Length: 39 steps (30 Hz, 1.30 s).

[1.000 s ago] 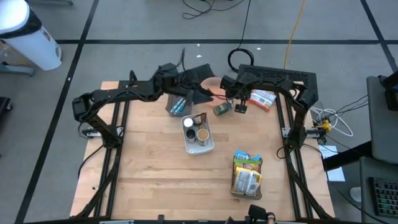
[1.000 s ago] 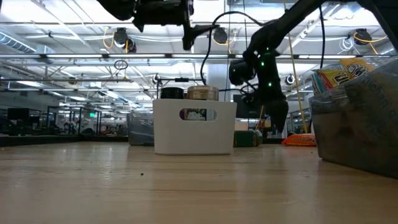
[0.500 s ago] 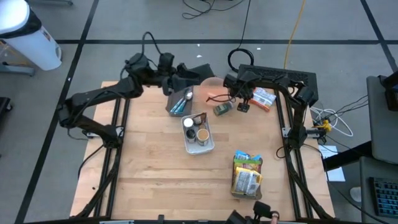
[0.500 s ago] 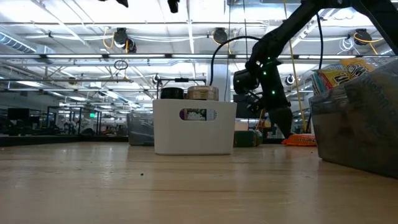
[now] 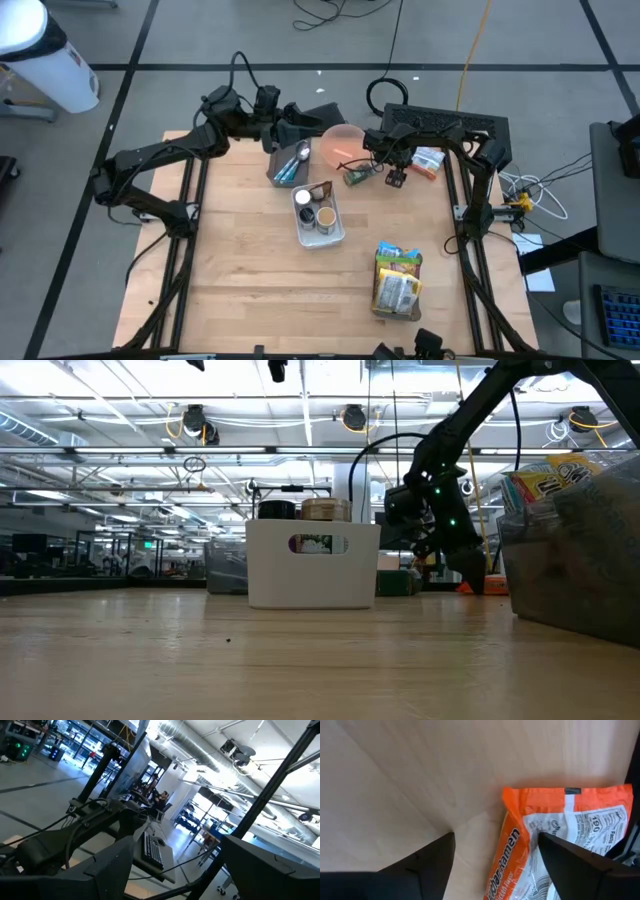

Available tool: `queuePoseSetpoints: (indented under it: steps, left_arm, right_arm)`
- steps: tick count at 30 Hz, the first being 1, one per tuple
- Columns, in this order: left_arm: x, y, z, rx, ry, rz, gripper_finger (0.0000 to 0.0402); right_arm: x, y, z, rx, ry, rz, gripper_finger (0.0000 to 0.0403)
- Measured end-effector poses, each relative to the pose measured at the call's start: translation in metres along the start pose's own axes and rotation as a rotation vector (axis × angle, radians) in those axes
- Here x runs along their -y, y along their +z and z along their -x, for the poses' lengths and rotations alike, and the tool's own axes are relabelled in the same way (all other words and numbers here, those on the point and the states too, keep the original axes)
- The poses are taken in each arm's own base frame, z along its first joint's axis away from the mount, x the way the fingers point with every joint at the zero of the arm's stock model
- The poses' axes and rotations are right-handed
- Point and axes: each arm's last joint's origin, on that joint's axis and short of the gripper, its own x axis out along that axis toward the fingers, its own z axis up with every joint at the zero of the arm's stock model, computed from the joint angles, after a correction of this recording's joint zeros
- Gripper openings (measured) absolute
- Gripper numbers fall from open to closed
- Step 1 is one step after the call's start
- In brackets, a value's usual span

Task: Pick & Place Food Item
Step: Put orange noodle pack into the bottom black transparent bin

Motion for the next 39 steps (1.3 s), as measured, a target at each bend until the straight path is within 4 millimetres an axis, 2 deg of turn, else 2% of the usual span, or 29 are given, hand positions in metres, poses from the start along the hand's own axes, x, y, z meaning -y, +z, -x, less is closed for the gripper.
queuePoseSetpoints:
  steps: [9, 14, 22, 29, 39]
  left_arm:
    - [0.001, -0.001, -0.001, -0.004, -0.005, 0.003, 0.0308]
    - [-0.001, -0.003, -0.001, -0.023, 0.012, 0.019, 0.0308]
    - [-0.002, -0.005, -0.001, -0.039, 0.03, 0.012, 0.0308]
    - [-0.002, -0.005, -0.001, -0.037, 0.033, -0.002, 0.0308]
    - [-0.003, -0.005, -0.001, -0.035, 0.035, -0.003, 0.0308]
  right_arm:
    - [0.002, 0.0, -0.003, -0.012, -0.081, -0.005, 0.0206]
    - [0.001, 0.0, -0.002, -0.011, -0.088, -0.001, 0.0139]
    - [0.004, -0.007, 0.014, 0.048, -0.064, -0.005, 0.0013]
    - [0.01, -0.023, 0.039, 0.127, -0.025, -0.026, 0.0001]
    - [0.022, -0.081, 0.103, 0.385, 0.121, -0.189, 0.0]
